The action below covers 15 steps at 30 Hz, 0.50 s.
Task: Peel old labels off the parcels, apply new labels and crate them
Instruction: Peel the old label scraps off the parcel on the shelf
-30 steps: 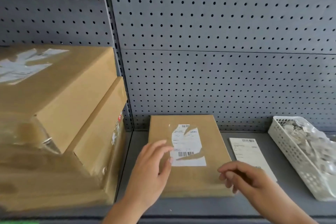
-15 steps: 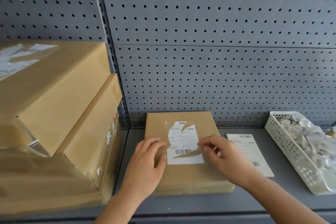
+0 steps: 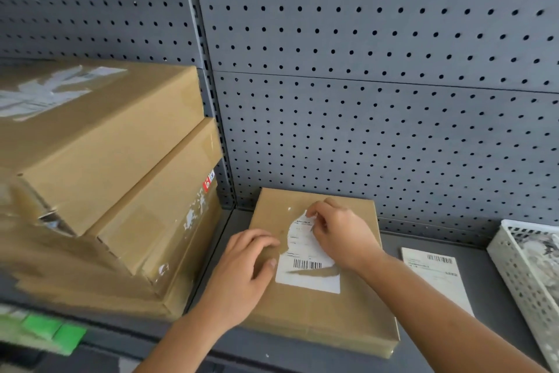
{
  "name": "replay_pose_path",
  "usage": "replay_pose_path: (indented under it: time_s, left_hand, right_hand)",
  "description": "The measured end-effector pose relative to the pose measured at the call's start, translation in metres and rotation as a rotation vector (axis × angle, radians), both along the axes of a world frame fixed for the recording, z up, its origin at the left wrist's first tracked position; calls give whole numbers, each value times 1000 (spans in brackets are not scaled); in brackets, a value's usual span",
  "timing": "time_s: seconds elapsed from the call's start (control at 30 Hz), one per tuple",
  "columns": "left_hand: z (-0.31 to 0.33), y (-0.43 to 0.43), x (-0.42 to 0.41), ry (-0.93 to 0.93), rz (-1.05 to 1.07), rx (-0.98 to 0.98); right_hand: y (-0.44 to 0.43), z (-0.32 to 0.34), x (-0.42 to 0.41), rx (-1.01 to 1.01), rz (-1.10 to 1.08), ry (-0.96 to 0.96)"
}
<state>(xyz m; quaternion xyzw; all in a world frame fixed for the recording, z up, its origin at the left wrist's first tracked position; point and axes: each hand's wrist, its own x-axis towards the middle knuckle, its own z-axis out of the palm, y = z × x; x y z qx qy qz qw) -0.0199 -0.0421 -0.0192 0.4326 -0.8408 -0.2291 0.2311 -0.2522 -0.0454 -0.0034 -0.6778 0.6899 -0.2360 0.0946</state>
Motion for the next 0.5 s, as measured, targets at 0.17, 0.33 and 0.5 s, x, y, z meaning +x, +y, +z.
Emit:
replay_pose_path:
  time_s: [0.17,0.33,0.5]
  left_hand:
    - [0,-1,-1,-15,-4,6]
    - [-1,-2,0,-2,-17,16]
    - [-4,-4,2,9,-27,28]
  right_hand:
    - [-17,-1,12,2,-2,34]
    - [-33,-6,24,-25,-62,76]
    - [-36,-12,29,-52,-111,71]
